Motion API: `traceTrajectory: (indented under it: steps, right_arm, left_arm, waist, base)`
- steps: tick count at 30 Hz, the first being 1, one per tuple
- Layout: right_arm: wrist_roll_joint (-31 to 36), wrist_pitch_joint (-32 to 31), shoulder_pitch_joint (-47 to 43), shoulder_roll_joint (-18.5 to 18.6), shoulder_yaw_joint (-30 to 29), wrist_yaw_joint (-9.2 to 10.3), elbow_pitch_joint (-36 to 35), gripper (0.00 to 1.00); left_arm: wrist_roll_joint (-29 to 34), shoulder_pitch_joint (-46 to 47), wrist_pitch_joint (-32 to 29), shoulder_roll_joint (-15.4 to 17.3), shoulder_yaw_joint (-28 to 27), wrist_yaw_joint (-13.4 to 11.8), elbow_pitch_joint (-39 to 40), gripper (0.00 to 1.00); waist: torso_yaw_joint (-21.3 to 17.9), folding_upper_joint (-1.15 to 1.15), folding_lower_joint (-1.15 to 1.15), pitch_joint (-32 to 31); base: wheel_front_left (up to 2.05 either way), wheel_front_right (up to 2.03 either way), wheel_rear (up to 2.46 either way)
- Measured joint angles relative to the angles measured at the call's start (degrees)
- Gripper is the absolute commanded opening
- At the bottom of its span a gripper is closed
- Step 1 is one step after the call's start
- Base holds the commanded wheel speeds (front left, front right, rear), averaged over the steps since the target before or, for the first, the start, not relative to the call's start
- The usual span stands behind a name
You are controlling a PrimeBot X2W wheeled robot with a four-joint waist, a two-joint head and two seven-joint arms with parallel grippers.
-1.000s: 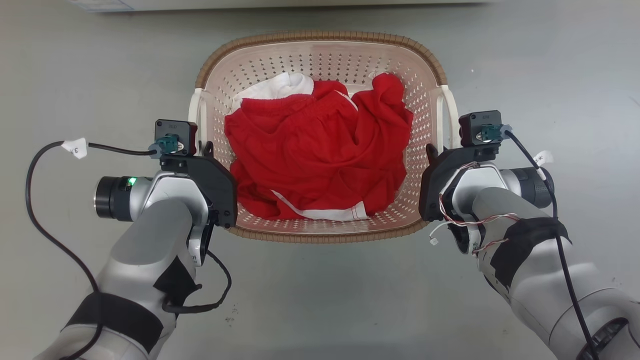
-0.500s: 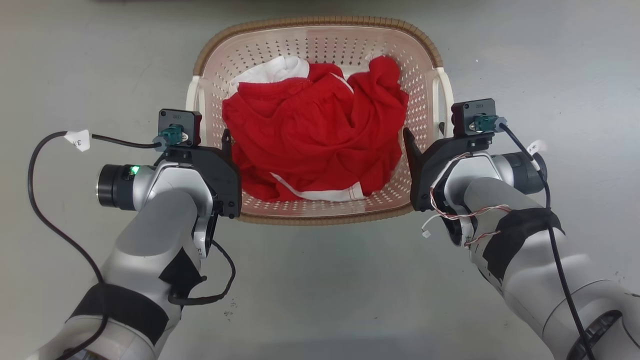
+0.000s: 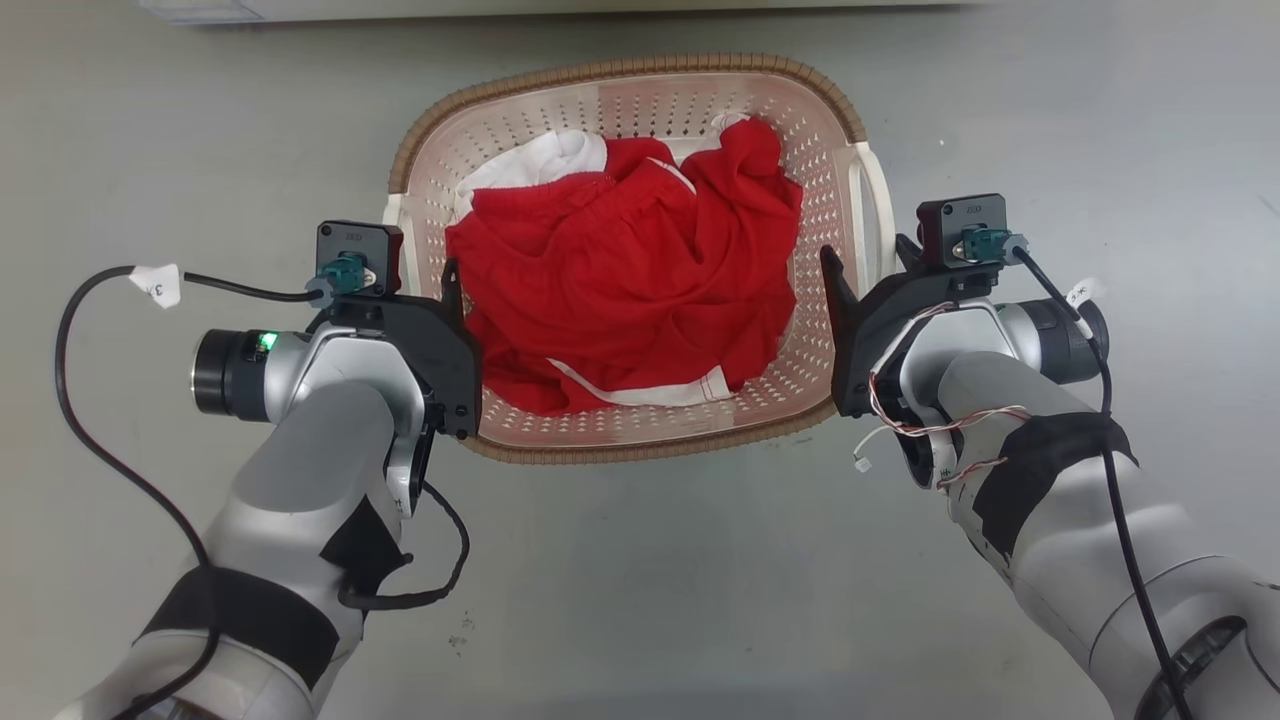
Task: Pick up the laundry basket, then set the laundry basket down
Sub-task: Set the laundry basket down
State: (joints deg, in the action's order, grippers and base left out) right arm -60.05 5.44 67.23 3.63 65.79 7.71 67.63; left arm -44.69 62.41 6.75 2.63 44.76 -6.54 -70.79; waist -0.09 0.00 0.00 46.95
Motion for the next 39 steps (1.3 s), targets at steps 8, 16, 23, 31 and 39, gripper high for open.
traceTrajectory:
  steps: [8,16,23,31,39]
  right_arm:
    - [-0.01,0.71,-0.35,-0.09,0.04,-0.15,1.18,1.0]
    - [-0.44,2.37,-2.31,-0.13,0.0,-0.15,2.11,1.0]
    - [-0.93,5.47,-3.77,-0.14,-0.44,-0.67,2.11,1.0]
    - [-1.54,8.01,-7.26,-0.19,-1.38,-1.75,1.72,1.0]
    - [-1.96,8.84,-11.4,-0.2,-2.36,-2.7,-0.2,1.0]
  left_arm:
    - [-0.01,-0.36,1.35,-0.14,0.04,0.09,-0.69,1.0]
    - [-0.01,-3.04,3.99,-0.1,0.01,1.32,-1.22,1.0]
    - [-0.27,-5.19,6.32,0.02,-0.76,2.6,-1.21,1.0]
    - [-0.97,-9.07,7.54,0.24,-2.27,3.63,-0.08,1.0]
    - [-0.97,-14.39,7.55,0.79,-4.23,4.0,4.08,1.0]
  waist:
    - [-0.06,0.0,0.0,-2.92]
    - [0.04,0.0,0.0,-7.03]
    - [0.2,0.0,-0.01,-11.44]
    - [0.18,-0.01,-0.01,-17.12]
    - [0.05,-0.01,0.0,-22.54]
  base:
    - [0.0,0.0,0.0]
    - [0.0,0.0,0.0]
    - [0.0,0.0,0.0]
    - [0.0,0.0,0.0]
    - [0.0,0.0,0.0]
